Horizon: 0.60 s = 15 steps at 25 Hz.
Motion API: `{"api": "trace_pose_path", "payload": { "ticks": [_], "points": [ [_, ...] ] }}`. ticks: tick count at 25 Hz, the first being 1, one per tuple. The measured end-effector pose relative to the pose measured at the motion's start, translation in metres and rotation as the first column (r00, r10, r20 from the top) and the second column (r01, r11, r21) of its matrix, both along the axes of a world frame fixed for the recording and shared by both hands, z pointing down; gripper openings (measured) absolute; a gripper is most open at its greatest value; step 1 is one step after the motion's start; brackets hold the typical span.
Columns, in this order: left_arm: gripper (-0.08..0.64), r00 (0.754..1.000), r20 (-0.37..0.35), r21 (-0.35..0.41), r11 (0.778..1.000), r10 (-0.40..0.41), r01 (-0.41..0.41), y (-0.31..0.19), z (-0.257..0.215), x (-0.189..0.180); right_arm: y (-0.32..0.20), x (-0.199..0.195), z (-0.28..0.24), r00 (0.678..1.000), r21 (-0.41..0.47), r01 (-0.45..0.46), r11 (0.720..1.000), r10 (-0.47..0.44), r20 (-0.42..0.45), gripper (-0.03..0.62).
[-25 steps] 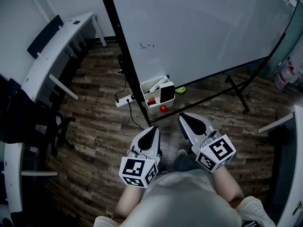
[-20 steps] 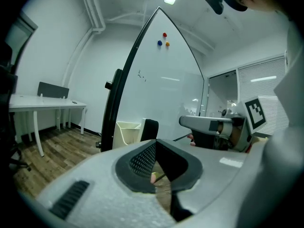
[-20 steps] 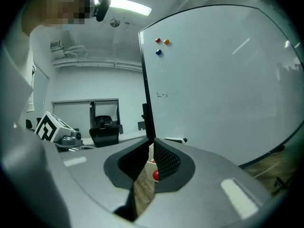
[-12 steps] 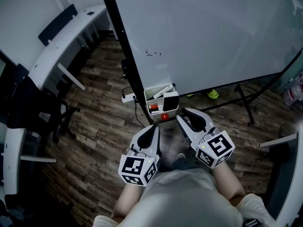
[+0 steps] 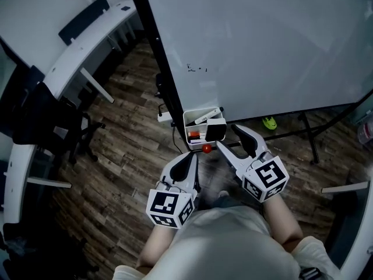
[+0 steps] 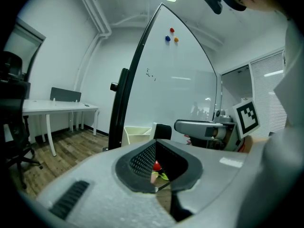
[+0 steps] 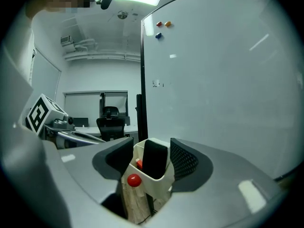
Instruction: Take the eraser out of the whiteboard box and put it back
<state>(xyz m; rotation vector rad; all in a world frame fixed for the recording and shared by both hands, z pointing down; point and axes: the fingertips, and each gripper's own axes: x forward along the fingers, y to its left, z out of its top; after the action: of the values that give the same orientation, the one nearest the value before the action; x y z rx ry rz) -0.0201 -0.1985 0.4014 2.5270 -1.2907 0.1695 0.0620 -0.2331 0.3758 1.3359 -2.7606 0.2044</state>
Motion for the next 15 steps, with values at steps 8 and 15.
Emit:
{"api": "trace_pose_path", "payload": {
  "ticks": [8, 15],
  "points": [
    [0.002, 0.998, 0.006, -0.006, 0.998, -0.056, 0.056, -0.014, 0.003, 0.001, -0.022, -0.006, 0.013, 0.995, -0.018, 0.089, 0.996, -0.089, -0.040, 0.302],
    [0.002, 0.993, 0.003, -0.007, 0.993, -0.114, 0.114, -0.026, 0.005, 0.003, -0.035, -0.011, 0.023, 0.985, -0.035, 0.161, 0.986, -0.163, -0.051, 0.314]
  ]
}}
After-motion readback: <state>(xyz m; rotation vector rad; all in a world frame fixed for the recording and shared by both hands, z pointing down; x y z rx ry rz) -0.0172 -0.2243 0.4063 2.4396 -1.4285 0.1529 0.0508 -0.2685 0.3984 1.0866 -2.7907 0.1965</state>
